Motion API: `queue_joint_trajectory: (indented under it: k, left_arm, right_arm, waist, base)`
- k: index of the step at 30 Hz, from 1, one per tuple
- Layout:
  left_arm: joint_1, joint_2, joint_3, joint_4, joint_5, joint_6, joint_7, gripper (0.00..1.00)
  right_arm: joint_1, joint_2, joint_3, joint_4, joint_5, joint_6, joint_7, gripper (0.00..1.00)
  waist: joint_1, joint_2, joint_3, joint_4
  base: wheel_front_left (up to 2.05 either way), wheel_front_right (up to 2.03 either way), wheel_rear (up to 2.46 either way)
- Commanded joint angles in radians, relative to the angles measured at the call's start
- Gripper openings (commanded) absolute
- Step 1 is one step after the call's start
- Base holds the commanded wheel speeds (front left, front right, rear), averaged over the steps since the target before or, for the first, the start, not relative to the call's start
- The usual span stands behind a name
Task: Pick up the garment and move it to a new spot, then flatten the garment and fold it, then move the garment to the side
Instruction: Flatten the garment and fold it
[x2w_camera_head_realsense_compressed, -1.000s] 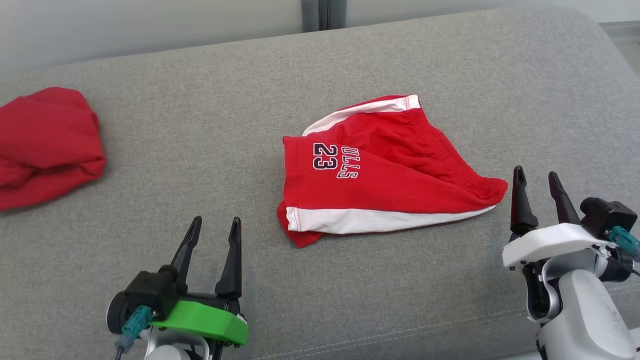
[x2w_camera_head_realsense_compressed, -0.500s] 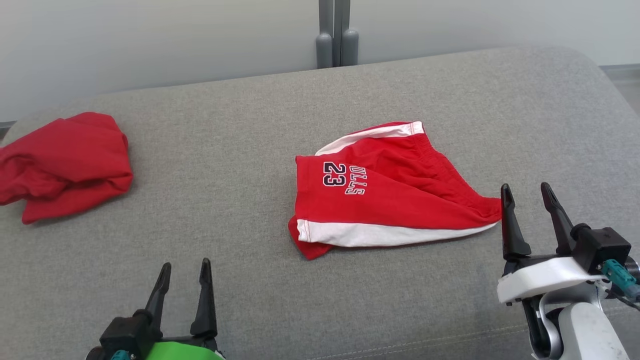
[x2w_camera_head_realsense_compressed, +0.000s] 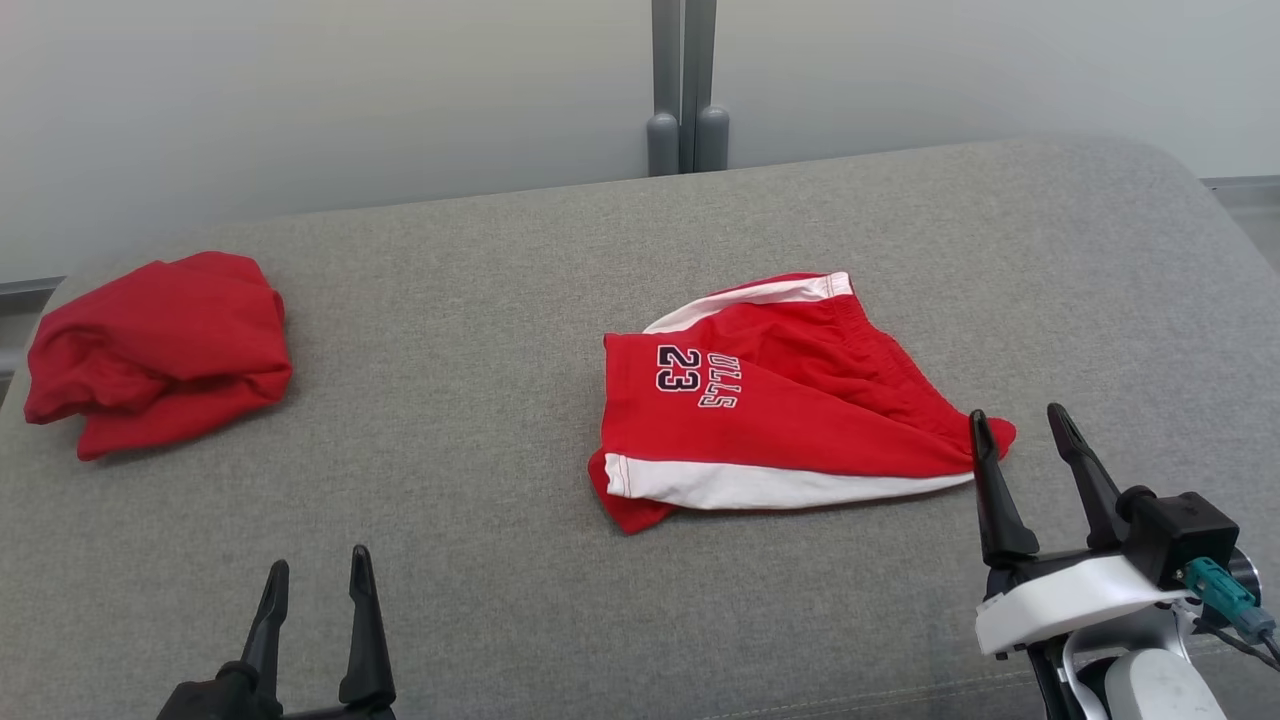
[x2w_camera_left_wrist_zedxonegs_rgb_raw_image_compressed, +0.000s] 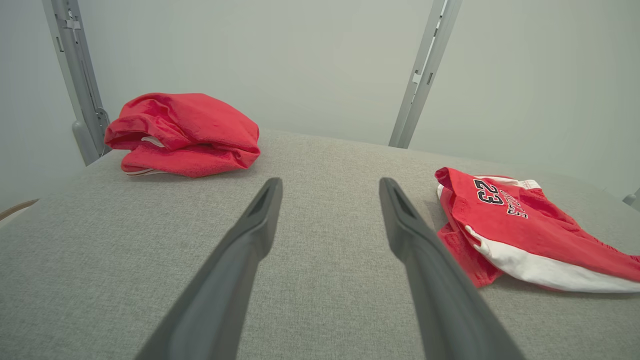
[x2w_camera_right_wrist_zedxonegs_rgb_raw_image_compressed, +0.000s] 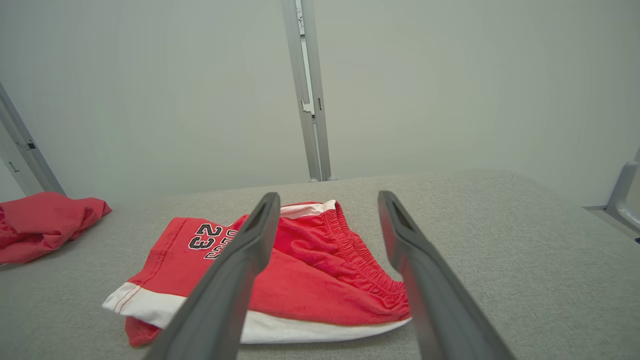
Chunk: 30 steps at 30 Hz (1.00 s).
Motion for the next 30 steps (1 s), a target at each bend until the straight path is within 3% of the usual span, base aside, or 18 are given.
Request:
queue_joint_trajectory:
  k: [1, 12, 23, 30]
  left_arm:
    - [0.011, 0.002, 0.004, -0.007, 0.010, 0.006, -0.004, 1.00]
    - [-0.019, 0.020, -0.038, 0.000, 0.020, -0.024, 0.026, 1.00]
    - [-0.220, 0.003, -0.202, 0.116, 0.037, -0.159, 0.181, 1.00]
    - [-0.363, -0.029, -0.265, 0.255, 0.038, -0.206, 0.235, 1.00]
  right_arm:
    - [0.016, -0.003, 0.003, -0.006, 0.003, 0.000, 0.005, 1.00]
    - [-0.001, -0.003, -0.007, 0.007, 0.006, 0.000, 0.017, 1.00]
    - [-0.027, -0.004, -0.015, 0.002, -0.024, 0.000, 0.040, 1.00]
    - [-0.048, -0.003, -0.011, -0.008, -0.019, 0.000, 0.035, 1.00]
  waist:
    - [0.0001, 0.0000, 0.000, 0.002]
    - [0.0001, 0.0000, 0.008, 0.004]
    - [0.0001, 0.0000, 0.052, -0.030]
    - [0.0001, 0.0000, 0.097, -0.072]
  base:
    - [0.00, 0.00, 0.00]
    - [0.00, 0.00, 0.00]
    - [0.00, 0.00, 0.00]
    - [0.00, 0.00, 0.00]
